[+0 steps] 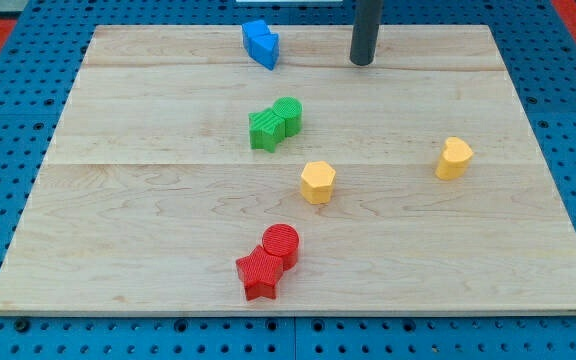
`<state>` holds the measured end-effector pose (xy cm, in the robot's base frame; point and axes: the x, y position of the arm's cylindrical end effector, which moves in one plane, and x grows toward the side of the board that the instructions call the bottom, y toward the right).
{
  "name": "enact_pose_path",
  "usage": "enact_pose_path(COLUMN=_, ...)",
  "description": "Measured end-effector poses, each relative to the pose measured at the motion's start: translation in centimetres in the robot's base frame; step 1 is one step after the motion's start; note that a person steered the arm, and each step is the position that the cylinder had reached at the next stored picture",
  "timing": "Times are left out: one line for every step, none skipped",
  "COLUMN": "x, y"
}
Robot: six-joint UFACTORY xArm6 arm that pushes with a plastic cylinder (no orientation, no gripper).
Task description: Push the yellow heart towards the bottom right corner of the board
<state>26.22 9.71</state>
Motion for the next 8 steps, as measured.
enact_pose_path(x=1.7, y=4.3)
enact_pose_path(x=6.2, y=12.2)
enact_pose_path(x=10.4, y=11.0)
enact_pose_path(x=15.0, y=6.9)
enact_pose_path(x=17.4, y=8.4)
enact_pose_path(x=18.4, y=10.1)
enact_pose_path(x=23.5, y=8.5)
enact_pose_path(x=27.9, y=6.0)
